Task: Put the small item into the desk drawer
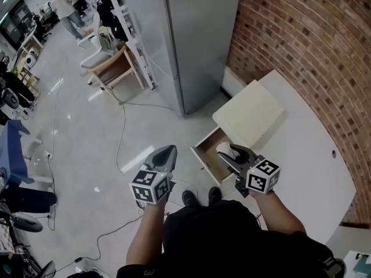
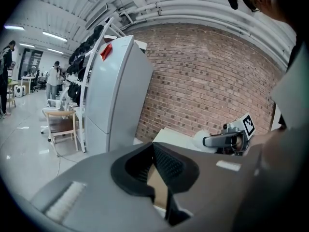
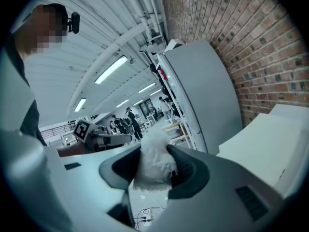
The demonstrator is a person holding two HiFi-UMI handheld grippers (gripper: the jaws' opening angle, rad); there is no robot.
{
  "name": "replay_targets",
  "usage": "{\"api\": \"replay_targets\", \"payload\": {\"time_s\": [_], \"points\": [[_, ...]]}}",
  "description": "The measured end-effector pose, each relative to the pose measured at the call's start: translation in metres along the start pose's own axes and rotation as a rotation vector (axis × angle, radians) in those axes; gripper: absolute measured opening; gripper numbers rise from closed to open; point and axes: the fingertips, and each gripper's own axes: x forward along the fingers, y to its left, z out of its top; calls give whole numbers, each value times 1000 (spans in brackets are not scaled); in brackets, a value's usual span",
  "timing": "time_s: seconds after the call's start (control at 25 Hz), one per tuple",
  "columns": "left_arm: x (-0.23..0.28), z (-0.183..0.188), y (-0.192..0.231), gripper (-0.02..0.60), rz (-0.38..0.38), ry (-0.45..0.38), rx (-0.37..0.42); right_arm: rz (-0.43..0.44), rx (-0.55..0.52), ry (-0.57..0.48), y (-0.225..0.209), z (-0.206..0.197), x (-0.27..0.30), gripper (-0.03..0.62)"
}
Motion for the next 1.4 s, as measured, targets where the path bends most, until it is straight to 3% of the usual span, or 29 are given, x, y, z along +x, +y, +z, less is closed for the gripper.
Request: {"api": "replay_targets", "payload": {"time_s": [0.28, 0.52, 0.68, 1.16, 1.4], "points": [[4, -21, 41, 12, -25, 32, -19, -71, 10, 25, -4, -15, 27, 161], [39, -47, 45, 12, -65, 113, -62, -116, 65, 100, -35, -41, 36, 161], [66, -73, 46, 12, -88, 178, -95, -117, 106, 168, -54, -75, 53, 161], [136, -159, 36, 12, -167, 374, -93, -173, 222, 339, -132, -183, 88, 161], [160, -198, 41, 11, -167, 422, -142, -201, 255, 433, -158, -238, 99, 161]]}}
